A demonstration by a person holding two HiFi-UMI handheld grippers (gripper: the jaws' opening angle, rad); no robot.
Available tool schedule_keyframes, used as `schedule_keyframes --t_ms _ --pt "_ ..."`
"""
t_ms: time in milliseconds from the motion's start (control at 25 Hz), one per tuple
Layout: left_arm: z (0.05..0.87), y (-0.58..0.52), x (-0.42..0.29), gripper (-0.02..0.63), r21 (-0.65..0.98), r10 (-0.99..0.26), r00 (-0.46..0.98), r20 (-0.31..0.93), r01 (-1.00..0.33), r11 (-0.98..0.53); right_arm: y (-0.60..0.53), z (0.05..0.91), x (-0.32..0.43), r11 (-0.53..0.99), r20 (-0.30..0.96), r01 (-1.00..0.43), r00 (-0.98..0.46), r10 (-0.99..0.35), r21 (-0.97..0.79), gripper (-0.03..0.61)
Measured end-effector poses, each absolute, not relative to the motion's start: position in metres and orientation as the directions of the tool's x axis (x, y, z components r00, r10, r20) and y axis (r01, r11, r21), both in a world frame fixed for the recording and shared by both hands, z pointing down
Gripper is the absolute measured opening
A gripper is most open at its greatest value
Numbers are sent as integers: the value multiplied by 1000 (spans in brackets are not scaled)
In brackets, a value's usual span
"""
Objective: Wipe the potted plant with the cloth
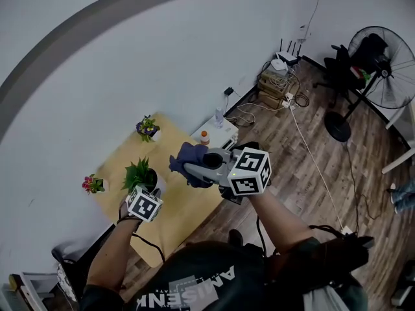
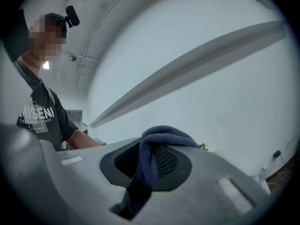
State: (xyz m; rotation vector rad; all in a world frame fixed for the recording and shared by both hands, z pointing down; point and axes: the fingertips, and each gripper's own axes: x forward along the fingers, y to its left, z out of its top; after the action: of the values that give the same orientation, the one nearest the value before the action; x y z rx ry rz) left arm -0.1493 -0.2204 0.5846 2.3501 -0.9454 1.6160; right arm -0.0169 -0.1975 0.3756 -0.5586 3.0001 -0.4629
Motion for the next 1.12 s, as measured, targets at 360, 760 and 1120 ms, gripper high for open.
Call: schedule_keyframes --t_ms 360,760,1120 --pt "627 -221 -135 32 -306 -437 194 878 -473 -826 -193 366 11 837 -11 -465 -872 -489 -290 45" --pt "661 -231 -128 32 -326 -437 193 879 -426 -844 -196 376 22 787 -3 -539 -825 -566 -301 44" --pt "694 -228 -128 34 -362 -433 154 888 -346 -866 -193 395 41 736 34 -589 -788 -615 -334 44"
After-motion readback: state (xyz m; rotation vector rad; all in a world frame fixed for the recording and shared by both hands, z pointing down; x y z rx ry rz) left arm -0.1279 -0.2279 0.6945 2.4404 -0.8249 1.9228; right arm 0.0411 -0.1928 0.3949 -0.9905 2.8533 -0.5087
